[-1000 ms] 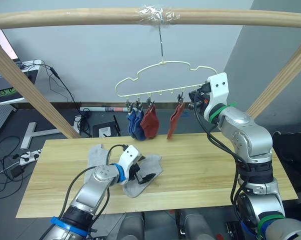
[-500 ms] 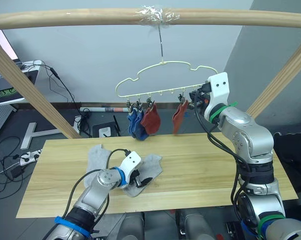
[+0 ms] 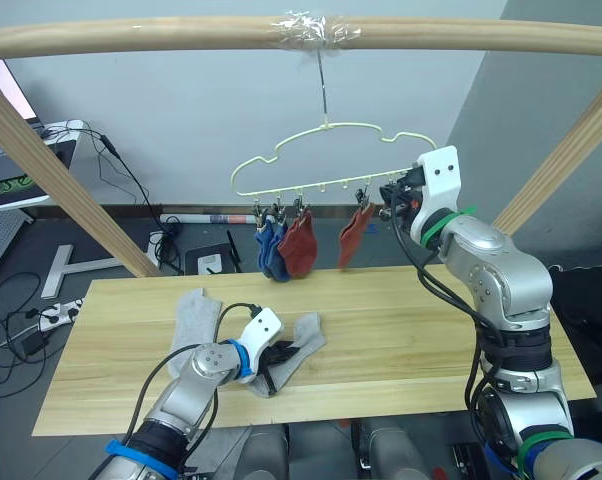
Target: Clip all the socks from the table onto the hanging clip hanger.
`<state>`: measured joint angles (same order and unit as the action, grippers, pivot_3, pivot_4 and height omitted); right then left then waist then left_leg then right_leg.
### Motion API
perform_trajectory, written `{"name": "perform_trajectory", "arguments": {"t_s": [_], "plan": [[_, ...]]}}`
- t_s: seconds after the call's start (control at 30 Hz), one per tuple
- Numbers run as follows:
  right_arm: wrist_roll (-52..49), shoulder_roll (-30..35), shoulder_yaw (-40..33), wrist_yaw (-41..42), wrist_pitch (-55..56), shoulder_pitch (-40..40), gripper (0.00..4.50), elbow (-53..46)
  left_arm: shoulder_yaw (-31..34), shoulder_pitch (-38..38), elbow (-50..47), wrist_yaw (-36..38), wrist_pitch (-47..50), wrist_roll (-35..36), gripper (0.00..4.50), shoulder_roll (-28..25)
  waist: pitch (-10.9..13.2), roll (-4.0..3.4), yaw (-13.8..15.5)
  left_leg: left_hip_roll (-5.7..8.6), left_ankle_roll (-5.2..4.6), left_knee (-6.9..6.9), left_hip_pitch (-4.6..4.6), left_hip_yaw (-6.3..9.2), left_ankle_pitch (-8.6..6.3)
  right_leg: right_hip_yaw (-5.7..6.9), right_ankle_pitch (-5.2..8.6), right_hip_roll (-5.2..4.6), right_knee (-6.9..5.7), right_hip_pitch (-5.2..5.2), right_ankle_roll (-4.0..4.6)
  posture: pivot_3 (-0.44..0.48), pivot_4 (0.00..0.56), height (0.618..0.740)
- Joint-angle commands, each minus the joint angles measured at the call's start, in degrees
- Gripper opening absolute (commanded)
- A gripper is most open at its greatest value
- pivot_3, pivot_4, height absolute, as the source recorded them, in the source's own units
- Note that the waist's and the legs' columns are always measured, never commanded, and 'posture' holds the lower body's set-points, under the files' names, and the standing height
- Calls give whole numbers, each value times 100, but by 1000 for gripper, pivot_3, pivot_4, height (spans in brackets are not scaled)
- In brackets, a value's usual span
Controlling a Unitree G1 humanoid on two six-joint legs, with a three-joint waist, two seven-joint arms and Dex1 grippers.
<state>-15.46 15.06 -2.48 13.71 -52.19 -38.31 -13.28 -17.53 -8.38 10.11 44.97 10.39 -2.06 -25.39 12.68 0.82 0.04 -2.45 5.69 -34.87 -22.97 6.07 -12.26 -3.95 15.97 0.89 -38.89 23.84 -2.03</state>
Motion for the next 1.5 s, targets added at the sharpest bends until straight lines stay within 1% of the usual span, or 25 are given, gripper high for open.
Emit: {"name": "perform_trajectory", "arguments": {"t_s": [0.03,0.1,0.2,0.33,0.4,0.57,0.7,0.83,1.03,1.5], "plan": [[-355,47,-585,-48,-534,-190,0,-79,138,-29,-412,174,-1,472,32,263,0,0,3,1,0,0,-1,0,0,0,0,-1,1,0,0,99,201,740],[-662,0,-939,-77,-993,-366,0,-38,225,-120,-682,309,48,807,32,437,0,1,9,2,0,-2,-4,0,0,0,0,-2,1,1,0,97,202,740],[-1312,-122,-1796,-87,-2366,-809,0,78,276,-378,-1205,546,46,1299,32,697,1,1,12,2,0,-3,-6,2,0,2,-1,-1,-2,2,1,96,204,740],[-1592,-213,-2536,-103,-3696,-1260,0,179,313,-717,-1397,456,166,1537,32,989,1,0,-2,1,0,-1,-3,3,0,3,-1,0,-2,0,1,90,205,740],[-1747,-249,-2824,-189,-3991,-1411,0,332,271,-942,-1406,359,241,1583,32,1156,1,0,-1,2,-1,0,-3,2,0,2,-1,1,-1,0,1,88,206,740],[-2083,-168,-2922,-465,-4031,-1525,0,538,173,-1337,-1351,132,468,1587,32,1514,1,0,-1,6,-1,-1,-6,2,0,1,-1,0,3,0,0,81,208,740],[-2390,-145,-2884,-698,-4031,-1518,0,553,158,-1483,-1220,38,507,1530,32,1645,1,0,-12,7,-1,-1,-6,1,0,0,-1,-1,3,0,0,76,207,740],[-2653,-93,-2848,-890,-4031,-1481,0,567,244,-1579,-1117,-81,412,1500,32,1727,1,0,-15,7,-2,-1,-6,2,-1,0,0,0,2,1,0,73,208,740],[-2951,20,-2836,-1121,-4031,-1440,0,613,313,-1688,-957,-237,235,1434,32,1715,1,1,-14,8,-2,-2,-7,1,-1,-1,0,0,3,1,0,69,207,740],[-3446,49,-2849,-1540,-4031,-1430,0,743,259,-1905,-865,-256,147,1495,32,1837,1,1,-14,8,-2,-2,-8,2,-1,0,0,0,3,1,0,76,209,740]]}}
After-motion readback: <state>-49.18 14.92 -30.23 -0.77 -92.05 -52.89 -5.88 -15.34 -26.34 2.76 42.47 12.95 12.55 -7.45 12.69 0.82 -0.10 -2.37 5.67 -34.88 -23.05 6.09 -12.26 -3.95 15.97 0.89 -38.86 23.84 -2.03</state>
